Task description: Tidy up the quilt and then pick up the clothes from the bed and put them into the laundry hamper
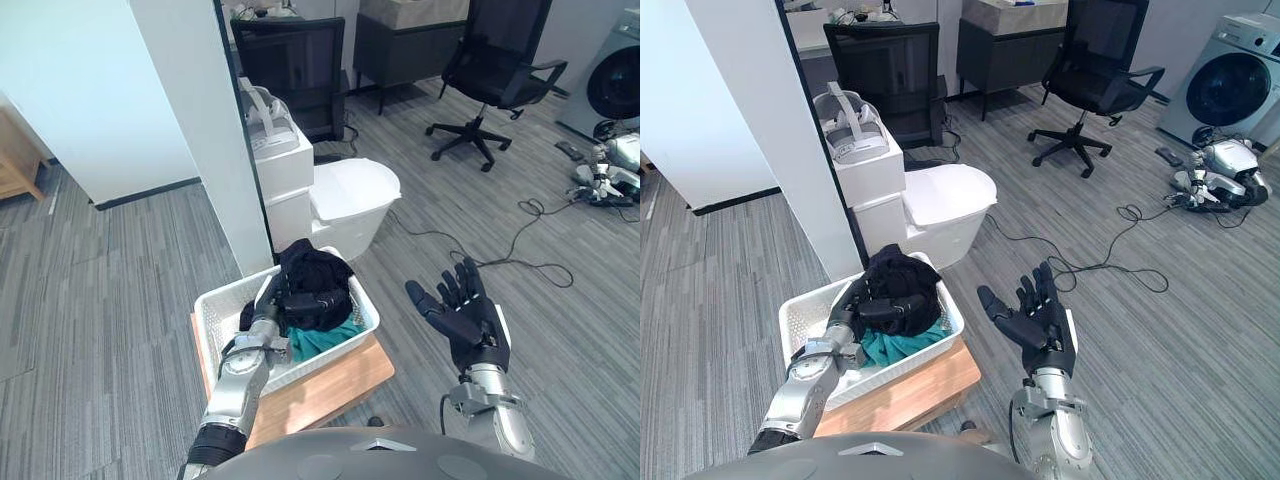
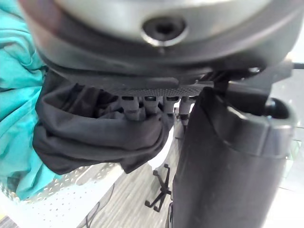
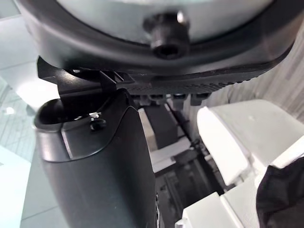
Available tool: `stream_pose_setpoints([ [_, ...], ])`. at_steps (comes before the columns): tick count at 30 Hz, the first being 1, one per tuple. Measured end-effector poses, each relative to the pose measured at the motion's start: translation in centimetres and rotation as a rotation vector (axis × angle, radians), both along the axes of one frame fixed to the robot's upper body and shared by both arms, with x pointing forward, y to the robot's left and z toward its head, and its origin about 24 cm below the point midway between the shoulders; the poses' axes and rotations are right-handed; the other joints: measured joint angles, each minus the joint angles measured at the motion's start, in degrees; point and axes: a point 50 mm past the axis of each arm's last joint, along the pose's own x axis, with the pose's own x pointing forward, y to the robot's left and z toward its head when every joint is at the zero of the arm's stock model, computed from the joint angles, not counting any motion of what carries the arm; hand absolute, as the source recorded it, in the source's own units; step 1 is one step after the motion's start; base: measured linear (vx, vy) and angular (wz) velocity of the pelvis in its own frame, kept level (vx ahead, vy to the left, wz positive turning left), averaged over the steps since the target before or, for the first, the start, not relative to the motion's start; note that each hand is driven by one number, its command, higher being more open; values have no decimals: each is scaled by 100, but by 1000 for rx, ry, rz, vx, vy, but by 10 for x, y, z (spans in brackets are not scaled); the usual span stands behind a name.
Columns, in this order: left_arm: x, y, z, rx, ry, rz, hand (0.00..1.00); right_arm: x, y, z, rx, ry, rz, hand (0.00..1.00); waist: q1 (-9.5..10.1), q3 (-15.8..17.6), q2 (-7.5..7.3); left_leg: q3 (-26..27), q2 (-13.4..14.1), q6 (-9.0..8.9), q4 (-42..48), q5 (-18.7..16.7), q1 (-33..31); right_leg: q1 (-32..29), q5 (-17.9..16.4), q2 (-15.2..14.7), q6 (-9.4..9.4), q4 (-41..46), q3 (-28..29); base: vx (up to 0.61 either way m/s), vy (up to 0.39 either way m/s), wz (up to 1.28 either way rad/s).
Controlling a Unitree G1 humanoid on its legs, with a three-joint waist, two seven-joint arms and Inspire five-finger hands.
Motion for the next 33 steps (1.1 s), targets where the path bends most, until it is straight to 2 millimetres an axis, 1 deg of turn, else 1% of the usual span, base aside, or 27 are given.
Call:
stream_pose_setpoints([
  [2,0,3,1,5,-3,17,100,0,0,0,0,0,0,100,16,-2,4,-28,-7,8,-4,7,-14,1,0,-9,0,0,-27,-48,-29,6],
  [4,1,9,5,21,-31,44,100,0,0,0,0,-3,7,100,28,-3,2,-50,-14,11,-10,9,-24,1,0,-17,0,0,-40,-60,-34,5],
  [7,0,25,16,41,-84,109,100,0,1,1,-2,-8,21,100,41,-6,2,-60,-15,13,-10,11,-28,1,0,-18,0,0,-46,-43,-28,2],
  [9,3,48,28,87,-141,162,100,0,-2,0,-40,3,30,100,51,-12,-5,-94,-15,21,-9,30,-42,6,0,-22,0,0,-78,-62,-40,7],
  [10,3,55,31,98,-162,175,100,-1,-3,0,-42,4,26,100,51,-13,-5,-113,-15,25,-9,36,-52,8,0,-25,0,1,-94,-72,-44,13],
  [11,3,68,39,119,-210,198,100,-3,-6,0,-48,9,14,100,62,-17,-8,-148,-16,31,-10,47,-74,10,0,-30,0,0,-132,-61,-36,12],
  [12,1,74,43,128,-232,202,100,-4,-8,0,-52,11,8,100,73,-20,-8,-159,-16,32,-10,51,-81,10,0,-32,0,1,-141,-56,-34,11],
  [14,-8,91,59,122,-309,213,100,-8,-13,-1,-63,23,-13,100,149,-44,6,-198,-22,40,-24,61,-88,18,0,-36,0,0,-173,-44,-32,8],
  [16,-16,97,64,90,-335,214,100,-11,-17,-1,-71,30,-28,100,186,-67,25,-256,-42,52,-38,70,-84,50,0,-54,0,-3,-217,-38,-23,14],
  [18,-24,98,62,59,-328,201,100,-11,-17,-1,-72,29,-27,100,209,-86,47,-295,-65,63,-58,77,-67,85,0,-75,0,-9,-263,-47,-17,12],
  [21,-36,96,54,29,-290,200,100,-10,-15,-1,-67,27,-15,100,312,-104,36,-305,-91,75,-97,85,-40,106,-1,-95,-2,-14,-282,-80,-27,3],
  [23,-45,95,50,-68,-285,267,100,-11,-15,-1,-67,29,-19,100,320,-112,18,-349,-97,83,-105,90,-59,111,-9,-105,-13,-17,-332,-70,-38,8],
  [25,-50,97,50,-129,-291,330,100,-12,-17,-2,-73,36,-29,100,314,-115,10,-409,-103,101,-106,105,-98,111,-14,-118,-19,-17,-384,-54,-34,16],
  [27,-56,104,50,-185,-295,449,100,-15,-19,-4,-181,88,-50,100,331,-106,1,-506,-127,132,-139,128,-116,140,-46,-143,-46,-17,-507,-62,-43,22],
  [28,-60,109,49,-189,-287,502,100,-16,-20,-7,-221,114,-60,100,328,-110,-6,-550,-146,153,-172,140,-115,159,-74,-158,-27,-17,-550,-47,-36,22],
  [29,-66,115,47,-187,-275,562,100,-17,-20,-12,-222,138,-77,100,332,-117,-20,-593,-163,175,-216,165,-115,168,-99,-166,-33,-17,-604,-26,-31,23],
  [30,-75,126,42,-170,-248,648,100,-21,-21,-22,-220,185,-101,100,366,-111,-28,-637,-166,178,-248,191,-116,182,-119,-166,-48,-17,-660,-27,-41,18],
  [31,-80,132,38,-164,-229,693,100,-22,-21,-28,-228,217,-109,100,390,-113,-26,-654,-171,177,-275,204,-116,184,-139,-165,-43,-16,-675,-25,-53,18],
  [33,-108,157,12,-127,-122,910,100,-32,-20,-62,-213,377,-138,100,482,-115,-48,-771,-194,176,-422,315,-116,202,-197,-162,-45,-16,-820,-15,-51,24],
])
